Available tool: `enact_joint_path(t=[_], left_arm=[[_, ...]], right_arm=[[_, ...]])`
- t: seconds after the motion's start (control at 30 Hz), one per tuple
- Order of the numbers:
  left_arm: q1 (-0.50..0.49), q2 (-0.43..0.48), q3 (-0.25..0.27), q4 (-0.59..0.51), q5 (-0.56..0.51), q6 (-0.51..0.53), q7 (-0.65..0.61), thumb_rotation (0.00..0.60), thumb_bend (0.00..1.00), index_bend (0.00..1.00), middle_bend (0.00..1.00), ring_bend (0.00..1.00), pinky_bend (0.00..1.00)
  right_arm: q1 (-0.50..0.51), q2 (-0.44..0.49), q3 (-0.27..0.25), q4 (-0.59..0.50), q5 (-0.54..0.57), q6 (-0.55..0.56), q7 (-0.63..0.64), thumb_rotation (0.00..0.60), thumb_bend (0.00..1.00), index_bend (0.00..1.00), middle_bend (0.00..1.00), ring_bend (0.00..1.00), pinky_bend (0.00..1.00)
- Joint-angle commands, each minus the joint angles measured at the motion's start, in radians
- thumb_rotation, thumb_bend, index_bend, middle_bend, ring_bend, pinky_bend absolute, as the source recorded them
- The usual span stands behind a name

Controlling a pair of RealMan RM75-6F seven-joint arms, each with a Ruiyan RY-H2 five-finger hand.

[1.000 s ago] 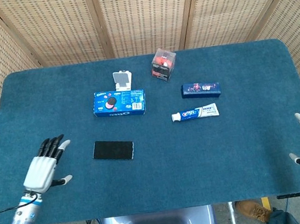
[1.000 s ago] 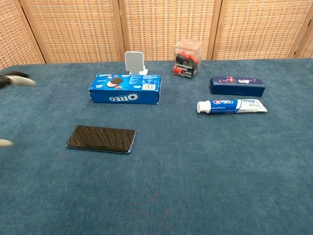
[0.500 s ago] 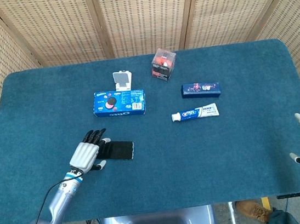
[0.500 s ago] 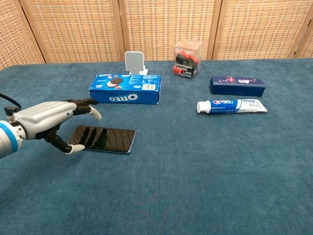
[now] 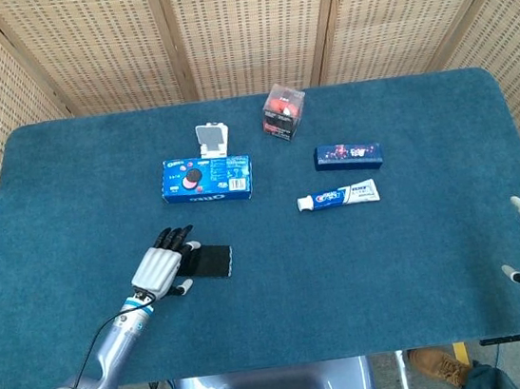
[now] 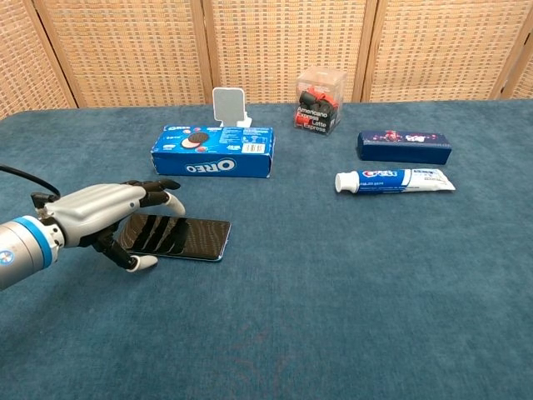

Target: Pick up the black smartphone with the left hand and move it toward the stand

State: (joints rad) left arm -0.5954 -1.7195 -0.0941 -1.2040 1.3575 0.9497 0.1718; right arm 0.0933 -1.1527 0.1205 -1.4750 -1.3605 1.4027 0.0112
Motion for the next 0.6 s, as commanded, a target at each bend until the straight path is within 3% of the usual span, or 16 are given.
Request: enact_joint_path(t=[0.03,0.3,0.53,0.6], left_arm=[[-0.001,-0.006,0.003,0.007,0.002,0.003,0.000,0.600,0.28,0.23,0.00,0.00,0.00],[-0.015,-0.037,-0.004,0.047,-0.004,-0.002,-0.007,0.600,0.28,0.24,0.00,0.00,0.00],[-0.027,-0.055,-0.004,0.074,-0.005,-0.008,-0.003,0.600,0.35,0.28,0.00,0.00,0.00],[-0.029,-0.057,-0.003,0.076,-0.010,-0.012,0.002,0.600,0.41,0.30,0.00,0.00,0.00]], right_arm=[[0.000,0.001,0.000,0.000,0.001,-0.001,0.002,0.600,0.00,0.00,0.00,0.00,0.00],[0.000,0.004,0.001,0.000,0.003,-0.006,0.016,0.600,0.00,0.00,0.00,0.00,0.00],[0.001,0.004,0.000,0.003,0.004,-0.010,0.020,0.600,0.00,0.00,0.00,0.00,0.00],[0.001,0.004,0.000,0.003,0.004,-0.010,0.021,0.600,0.00,0.00,0.00,0.00,0.00]])
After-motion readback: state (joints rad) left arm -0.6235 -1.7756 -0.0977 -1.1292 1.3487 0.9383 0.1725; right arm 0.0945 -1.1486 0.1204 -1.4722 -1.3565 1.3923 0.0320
